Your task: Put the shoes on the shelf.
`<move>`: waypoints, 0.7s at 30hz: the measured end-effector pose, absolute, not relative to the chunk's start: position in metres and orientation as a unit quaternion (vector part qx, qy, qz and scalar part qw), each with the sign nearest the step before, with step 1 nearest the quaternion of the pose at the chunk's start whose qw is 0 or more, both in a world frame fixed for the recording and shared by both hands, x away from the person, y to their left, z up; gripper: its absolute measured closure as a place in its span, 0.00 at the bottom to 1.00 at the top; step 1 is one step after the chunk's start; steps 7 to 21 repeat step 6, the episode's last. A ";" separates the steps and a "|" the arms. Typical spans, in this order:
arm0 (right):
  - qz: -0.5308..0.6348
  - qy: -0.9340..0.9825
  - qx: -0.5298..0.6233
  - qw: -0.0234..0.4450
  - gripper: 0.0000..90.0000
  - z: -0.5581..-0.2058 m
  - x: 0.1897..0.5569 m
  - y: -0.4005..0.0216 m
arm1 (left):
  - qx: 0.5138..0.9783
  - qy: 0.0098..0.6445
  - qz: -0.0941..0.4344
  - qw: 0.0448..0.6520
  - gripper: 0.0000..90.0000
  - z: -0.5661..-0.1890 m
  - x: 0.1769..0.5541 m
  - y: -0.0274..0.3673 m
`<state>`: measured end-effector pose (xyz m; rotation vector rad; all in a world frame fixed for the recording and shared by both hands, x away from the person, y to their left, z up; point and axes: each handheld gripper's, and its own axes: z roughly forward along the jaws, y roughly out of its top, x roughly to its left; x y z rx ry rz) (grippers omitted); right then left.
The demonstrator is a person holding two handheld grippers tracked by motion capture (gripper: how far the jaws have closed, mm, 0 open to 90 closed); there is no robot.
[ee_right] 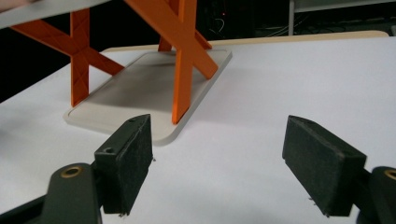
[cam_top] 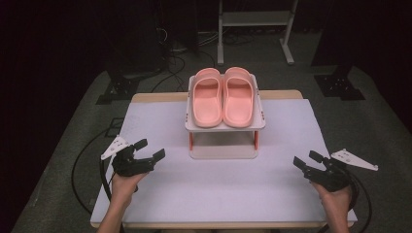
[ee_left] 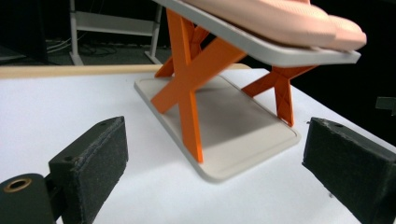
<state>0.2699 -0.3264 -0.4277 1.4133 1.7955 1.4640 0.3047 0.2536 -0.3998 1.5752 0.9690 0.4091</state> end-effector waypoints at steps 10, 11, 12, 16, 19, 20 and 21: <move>0.530 0.652 0.496 0.219 0.24 -0.438 0.249 -0.322 | 0.672 0.422 0.178 0.582 0.07 -0.424 0.275 0.262; 0.530 0.652 0.496 0.219 0.24 -0.438 0.249 -0.322 | 0.672 0.422 0.178 0.582 0.07 -0.424 0.275 0.262; 0.530 0.652 0.496 0.219 0.24 -0.438 0.249 -0.322 | 0.672 0.422 0.178 0.582 0.07 -0.424 0.275 0.262; 0.530 0.652 0.496 0.219 0.24 -0.438 0.249 -0.322 | 0.672 0.422 0.178 0.582 0.07 -0.424 0.275 0.262; 0.530 0.652 0.496 0.219 0.24 -0.438 0.249 -0.322 | 0.672 0.422 0.178 0.582 0.07 -0.424 0.275 0.262; 0.530 0.652 0.496 0.219 0.24 -0.438 0.249 -0.322 | 0.672 0.422 0.178 0.582 0.07 -0.424 0.275 0.262; 0.530 0.652 0.496 0.219 0.24 -0.438 0.249 -0.322 | 0.672 0.422 0.178 0.582 0.07 -0.424 0.275 0.262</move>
